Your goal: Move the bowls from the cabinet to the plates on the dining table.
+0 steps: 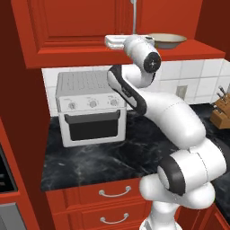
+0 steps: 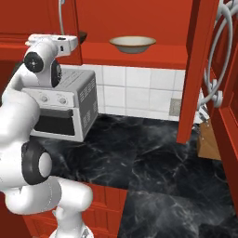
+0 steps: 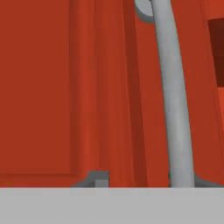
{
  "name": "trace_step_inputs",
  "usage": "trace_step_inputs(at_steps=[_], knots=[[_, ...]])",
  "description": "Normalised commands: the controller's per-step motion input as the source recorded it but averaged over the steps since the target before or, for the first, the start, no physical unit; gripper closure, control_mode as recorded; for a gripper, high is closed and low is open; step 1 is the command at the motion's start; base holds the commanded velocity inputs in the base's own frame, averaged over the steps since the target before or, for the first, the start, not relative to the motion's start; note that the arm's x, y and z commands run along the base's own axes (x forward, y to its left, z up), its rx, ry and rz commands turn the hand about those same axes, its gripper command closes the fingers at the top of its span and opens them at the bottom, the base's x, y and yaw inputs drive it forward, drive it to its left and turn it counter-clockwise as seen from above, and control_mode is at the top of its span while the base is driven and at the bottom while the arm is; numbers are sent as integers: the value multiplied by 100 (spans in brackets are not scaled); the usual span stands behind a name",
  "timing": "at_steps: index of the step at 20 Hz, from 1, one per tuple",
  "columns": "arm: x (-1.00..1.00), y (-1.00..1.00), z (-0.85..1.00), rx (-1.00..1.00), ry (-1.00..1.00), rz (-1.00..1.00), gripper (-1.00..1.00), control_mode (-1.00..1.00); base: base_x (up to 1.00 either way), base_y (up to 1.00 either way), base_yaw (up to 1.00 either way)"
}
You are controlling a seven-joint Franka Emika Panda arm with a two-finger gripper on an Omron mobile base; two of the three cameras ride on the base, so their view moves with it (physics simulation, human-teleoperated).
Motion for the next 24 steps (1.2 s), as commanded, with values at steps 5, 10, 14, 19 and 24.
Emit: trace_step_inputs(at_steps=[5,10,14,19,24], knots=[[-7,9,-15,5,29,40,100,-100,0,0,0],[-19,70,-4,0,6,29,100,-100,0,0,0],[-36,98,-19,-3,-3,19,100,-100,0,0,0],[-36,100,-38,-3,-14,12,100,-100,0,0,0],[-19,100,-41,-3,-16,5,100,-100,0,0,0]])
